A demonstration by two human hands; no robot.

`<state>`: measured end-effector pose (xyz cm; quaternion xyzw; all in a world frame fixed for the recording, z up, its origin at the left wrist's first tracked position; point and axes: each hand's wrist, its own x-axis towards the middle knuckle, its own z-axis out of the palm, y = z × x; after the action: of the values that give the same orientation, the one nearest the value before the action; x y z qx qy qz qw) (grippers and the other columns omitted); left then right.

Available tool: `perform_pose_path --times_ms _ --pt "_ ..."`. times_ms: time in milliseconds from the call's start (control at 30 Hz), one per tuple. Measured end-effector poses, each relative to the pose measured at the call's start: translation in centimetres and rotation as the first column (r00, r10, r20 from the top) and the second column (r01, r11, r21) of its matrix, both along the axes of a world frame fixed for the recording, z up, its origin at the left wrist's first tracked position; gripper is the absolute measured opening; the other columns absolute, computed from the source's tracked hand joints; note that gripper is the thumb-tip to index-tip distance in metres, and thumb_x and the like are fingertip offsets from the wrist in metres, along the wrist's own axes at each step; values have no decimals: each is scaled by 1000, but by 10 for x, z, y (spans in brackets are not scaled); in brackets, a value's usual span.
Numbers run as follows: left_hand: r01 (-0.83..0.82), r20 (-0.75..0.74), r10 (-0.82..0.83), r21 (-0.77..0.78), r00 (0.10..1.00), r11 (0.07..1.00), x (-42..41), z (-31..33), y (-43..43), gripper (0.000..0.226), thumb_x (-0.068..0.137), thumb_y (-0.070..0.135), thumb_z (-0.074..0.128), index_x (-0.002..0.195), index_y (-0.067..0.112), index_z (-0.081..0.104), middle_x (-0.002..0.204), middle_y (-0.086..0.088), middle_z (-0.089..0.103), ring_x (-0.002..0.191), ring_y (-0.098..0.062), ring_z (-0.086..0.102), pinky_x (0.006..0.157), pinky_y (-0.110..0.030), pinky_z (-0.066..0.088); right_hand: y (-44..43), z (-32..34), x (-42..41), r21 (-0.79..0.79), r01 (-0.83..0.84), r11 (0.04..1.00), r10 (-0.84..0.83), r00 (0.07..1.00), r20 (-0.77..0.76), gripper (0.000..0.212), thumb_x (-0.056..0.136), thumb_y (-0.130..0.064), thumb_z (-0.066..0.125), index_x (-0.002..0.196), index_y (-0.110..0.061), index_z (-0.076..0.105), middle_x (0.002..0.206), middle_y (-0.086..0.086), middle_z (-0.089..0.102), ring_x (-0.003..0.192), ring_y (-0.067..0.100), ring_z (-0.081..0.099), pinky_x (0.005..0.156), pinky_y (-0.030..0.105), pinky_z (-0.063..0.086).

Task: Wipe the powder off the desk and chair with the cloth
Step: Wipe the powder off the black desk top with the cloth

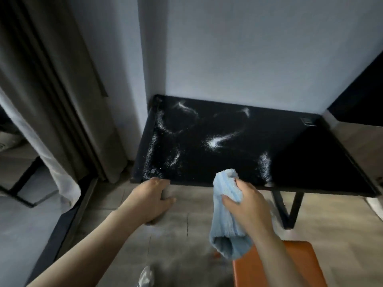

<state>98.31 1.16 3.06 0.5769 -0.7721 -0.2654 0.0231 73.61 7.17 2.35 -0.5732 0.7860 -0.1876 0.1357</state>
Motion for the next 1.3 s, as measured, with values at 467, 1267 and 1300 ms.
perform_pose_path --times_ms 467,1267,1300 --pt "346 -98 -342 36 935 937 -105 -1 -147 63 91 46 57 146 22 36 145 4 42 127 -12 46 102 -23 38 -66 0 -63 18 276 961 -276 955 103 26 84 -42 62 108 -38 52 104 -20 53 93 6 54 79 26 45" --pt "275 -56 -271 100 961 956 -243 -30 -322 59 91 50 56 141 23 42 140 7 45 123 -10 47 102 -23 39 -261 -7 -238 40 269 962 -270 963 24 23 85 -38 62 106 -29 56 88 -13 53 76 3 53 60 14 35" --pt "271 -62 -266 107 962 957 -246 -33 -330 62 91 49 55 144 23 39 142 7 43 127 -10 45 103 -23 38 -267 -7 -243 45 270 962 -272 962 26 25 85 -40 62 107 -30 56 89 -14 53 77 4 53 61 16 37"
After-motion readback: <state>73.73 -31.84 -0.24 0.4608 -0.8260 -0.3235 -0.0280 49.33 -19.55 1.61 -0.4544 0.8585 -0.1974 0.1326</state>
